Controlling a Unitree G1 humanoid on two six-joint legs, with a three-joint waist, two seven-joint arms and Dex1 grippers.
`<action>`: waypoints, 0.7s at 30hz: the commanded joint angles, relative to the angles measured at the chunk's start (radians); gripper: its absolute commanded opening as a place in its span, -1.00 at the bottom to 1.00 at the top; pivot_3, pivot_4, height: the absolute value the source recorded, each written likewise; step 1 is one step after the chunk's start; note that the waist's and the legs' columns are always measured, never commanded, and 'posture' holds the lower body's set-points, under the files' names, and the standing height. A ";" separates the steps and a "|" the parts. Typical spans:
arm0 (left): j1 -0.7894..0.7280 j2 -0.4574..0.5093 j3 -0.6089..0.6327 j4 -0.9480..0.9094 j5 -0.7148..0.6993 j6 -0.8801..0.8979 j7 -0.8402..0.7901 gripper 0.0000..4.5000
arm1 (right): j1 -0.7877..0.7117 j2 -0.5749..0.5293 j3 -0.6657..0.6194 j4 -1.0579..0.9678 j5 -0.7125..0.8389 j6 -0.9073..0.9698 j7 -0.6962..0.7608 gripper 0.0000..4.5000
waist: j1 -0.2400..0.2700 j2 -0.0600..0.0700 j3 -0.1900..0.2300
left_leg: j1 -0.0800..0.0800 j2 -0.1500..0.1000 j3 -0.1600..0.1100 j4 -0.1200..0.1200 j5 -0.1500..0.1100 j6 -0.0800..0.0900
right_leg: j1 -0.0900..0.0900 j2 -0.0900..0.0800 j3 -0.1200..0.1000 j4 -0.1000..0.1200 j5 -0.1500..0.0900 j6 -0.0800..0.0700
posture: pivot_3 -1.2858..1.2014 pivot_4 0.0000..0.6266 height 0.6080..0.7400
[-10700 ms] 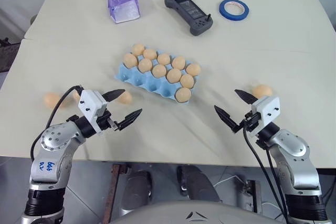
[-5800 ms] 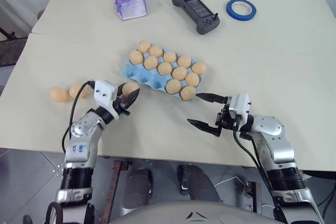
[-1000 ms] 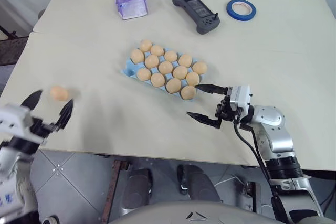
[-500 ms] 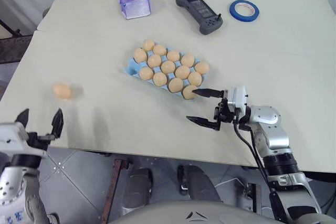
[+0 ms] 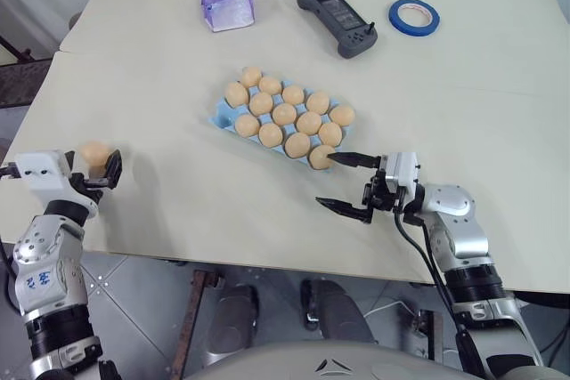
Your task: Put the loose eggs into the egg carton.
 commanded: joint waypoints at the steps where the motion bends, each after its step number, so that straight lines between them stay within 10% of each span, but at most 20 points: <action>1: -0.032 0.024 -0.009 0.039 0.021 -0.026 0.002 0.98 | 0.001 0.001 -0.015 -0.040 0.013 -0.015 -0.009 1.00 | -0.002 0.000 0.000 | 0.000 0.000 0.000 0.000 0.000 0.000 | 0.000 0.000 0.000 0.000 0.000 0.000 | 0.03 -0.52 1.00; 6: -0.064 0.031 -0.036 0.083 0.027 -0.028 -0.019 0.70 | 0.008 0.003 -0.014 -0.042 0.013 -0.018 -0.015 1.00 | -0.001 0.000 0.000 | 0.000 0.000 0.000 0.000 0.001 -0.001 | -0.001 0.000 0.000 0.001 0.000 0.000 | 0.03 -0.52 1.00; 12: -0.064 0.030 -0.061 0.048 0.019 -0.050 -0.054 -0.15 | 0.015 0.001 -0.016 -0.047 0.007 -0.024 -0.028 1.00 | 0.000 0.000 0.000 | 0.000 0.000 0.000 0.000 0.001 -0.001 | 0.000 0.000 0.000 0.001 0.000 0.000 | 0.03 -0.52 1.00; 21: -0.295 0.049 -0.301 0.003 0.005 0.035 -0.292 -0.20 | 0.021 -0.005 -0.022 -0.058 -0.009 -0.023 -0.071 1.00 | 0.004 0.000 0.000 | 0.000 0.000 -0.001 0.001 0.001 -0.002 | 0.000 0.000 -0.001 0.001 0.000 0.000 | 0.03 -0.52 1.00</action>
